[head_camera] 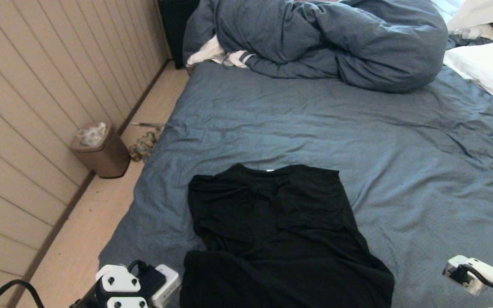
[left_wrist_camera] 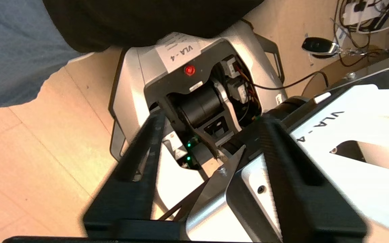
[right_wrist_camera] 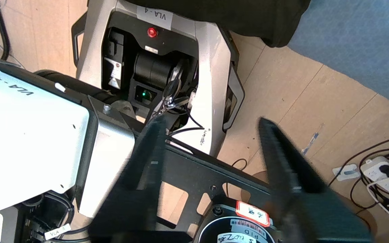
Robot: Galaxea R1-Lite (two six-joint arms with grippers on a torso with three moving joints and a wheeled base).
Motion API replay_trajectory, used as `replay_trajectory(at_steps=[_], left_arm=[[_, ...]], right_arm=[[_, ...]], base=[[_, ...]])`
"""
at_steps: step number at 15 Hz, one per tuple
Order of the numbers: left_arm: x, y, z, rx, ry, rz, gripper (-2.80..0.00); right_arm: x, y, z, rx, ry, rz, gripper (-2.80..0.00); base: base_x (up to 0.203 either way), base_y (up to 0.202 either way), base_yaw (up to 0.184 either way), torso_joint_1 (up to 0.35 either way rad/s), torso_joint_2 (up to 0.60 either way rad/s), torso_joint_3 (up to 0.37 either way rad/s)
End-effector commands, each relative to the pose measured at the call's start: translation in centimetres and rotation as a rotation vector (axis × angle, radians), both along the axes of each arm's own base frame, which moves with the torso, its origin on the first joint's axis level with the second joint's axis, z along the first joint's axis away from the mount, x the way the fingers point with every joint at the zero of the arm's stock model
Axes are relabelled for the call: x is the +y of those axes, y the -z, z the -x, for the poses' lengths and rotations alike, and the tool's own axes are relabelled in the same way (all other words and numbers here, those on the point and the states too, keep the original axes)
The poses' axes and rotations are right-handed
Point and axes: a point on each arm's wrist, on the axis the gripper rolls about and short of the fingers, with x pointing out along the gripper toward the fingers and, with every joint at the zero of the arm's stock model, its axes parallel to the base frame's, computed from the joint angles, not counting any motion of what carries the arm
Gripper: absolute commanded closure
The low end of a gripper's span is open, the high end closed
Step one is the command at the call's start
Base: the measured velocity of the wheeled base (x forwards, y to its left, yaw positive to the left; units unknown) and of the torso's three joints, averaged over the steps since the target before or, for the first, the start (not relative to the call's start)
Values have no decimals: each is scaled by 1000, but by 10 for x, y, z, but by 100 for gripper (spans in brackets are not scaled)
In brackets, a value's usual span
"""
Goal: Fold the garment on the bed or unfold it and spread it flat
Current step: Unford the black T-shirt
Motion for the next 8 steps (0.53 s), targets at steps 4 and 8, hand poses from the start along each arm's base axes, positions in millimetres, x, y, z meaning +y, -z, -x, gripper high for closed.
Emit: replay_trajectory(at_steps=[4, 8], left_arm=[[-4, -32, -22, -119, -94, 122, -280], [-6, -89, -96, -241, -289, 249, -280]], right_arm=[[1, -18, -17, -115, 16, -25, -280], [3, -51, -67, -177, 85, -62, -169]], base=[[0, 0, 0, 0, 0, 0], [0, 0, 0, 0, 0, 0]])
